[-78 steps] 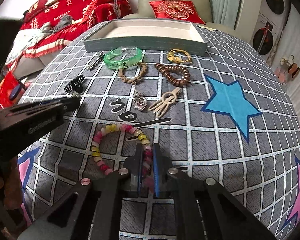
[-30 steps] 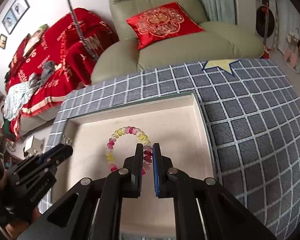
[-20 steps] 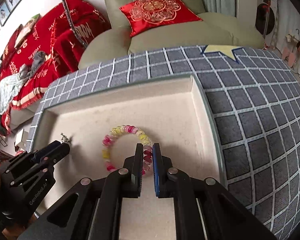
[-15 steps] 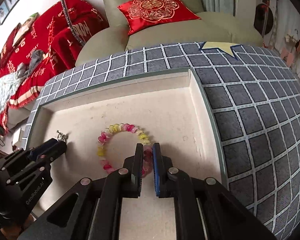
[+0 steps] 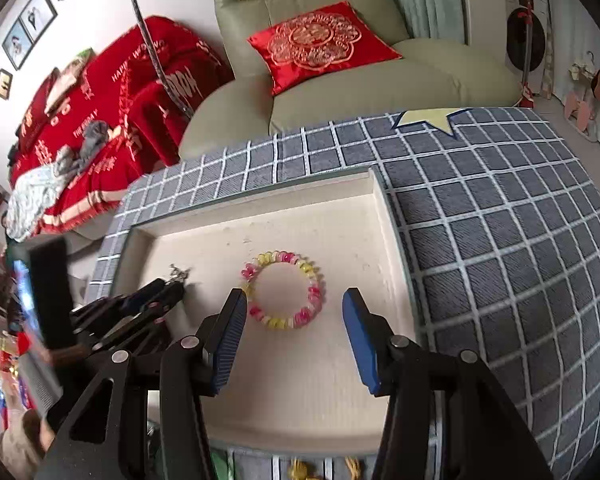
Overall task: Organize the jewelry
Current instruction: 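Carry both items into the white tray and open both tools to release, then grasp the black hair clip with the left tool while the right tool grasps the brown coiled hair tie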
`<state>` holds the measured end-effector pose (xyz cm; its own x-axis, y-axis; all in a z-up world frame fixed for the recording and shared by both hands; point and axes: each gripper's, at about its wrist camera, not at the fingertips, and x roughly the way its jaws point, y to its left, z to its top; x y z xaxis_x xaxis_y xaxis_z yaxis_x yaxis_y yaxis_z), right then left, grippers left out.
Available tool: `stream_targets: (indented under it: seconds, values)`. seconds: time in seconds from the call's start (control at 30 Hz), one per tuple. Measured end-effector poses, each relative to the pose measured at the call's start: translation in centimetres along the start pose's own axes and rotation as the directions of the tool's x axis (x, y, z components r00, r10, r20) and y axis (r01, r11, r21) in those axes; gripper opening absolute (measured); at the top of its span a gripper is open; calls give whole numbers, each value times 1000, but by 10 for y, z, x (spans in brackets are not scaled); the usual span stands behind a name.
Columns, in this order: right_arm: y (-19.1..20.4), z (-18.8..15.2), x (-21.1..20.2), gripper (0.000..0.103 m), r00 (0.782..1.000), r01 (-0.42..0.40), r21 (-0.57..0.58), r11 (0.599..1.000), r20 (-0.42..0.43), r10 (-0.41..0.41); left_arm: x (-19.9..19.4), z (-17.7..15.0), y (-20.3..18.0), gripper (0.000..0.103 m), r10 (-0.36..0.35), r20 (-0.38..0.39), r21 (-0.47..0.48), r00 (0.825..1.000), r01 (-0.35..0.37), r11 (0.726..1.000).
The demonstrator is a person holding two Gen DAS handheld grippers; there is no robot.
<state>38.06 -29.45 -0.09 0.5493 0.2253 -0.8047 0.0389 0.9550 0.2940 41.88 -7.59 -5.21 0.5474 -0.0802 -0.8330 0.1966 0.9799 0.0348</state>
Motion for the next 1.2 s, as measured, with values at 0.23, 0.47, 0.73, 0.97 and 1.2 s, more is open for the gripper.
stream_targets:
  seconds: [0.23, 0.47, 0.73, 0.97, 1.2]
  values:
    - [-10, -10, -28, 54, 1000, -5, 43, 999, 30, 3, -22, 5, -3, 103, 19, 64, 0, 998, -19, 1000]
    - [-16, -30, -48, 89, 999, -15, 44, 999, 52, 13, -62, -9, 7, 103, 8, 125, 11, 992, -10, 1000]
    - [-16, -68, -72, 90, 997, -67, 48, 997, 48, 65, -112, -59, 29, 103, -62, 103, 11, 993, 61, 998]
    - [-12, -113, -71, 90, 998, -38, -14, 999, -54, 37, -140, -123, 44, 103, -7, 110, -4, 994, 7, 1000]
    - [-27, -152, -62, 90, 991, -4, 3, 1000, -134, 4, -144, -170, 52, 103, -71, 39, -40, 997, 73, 997]
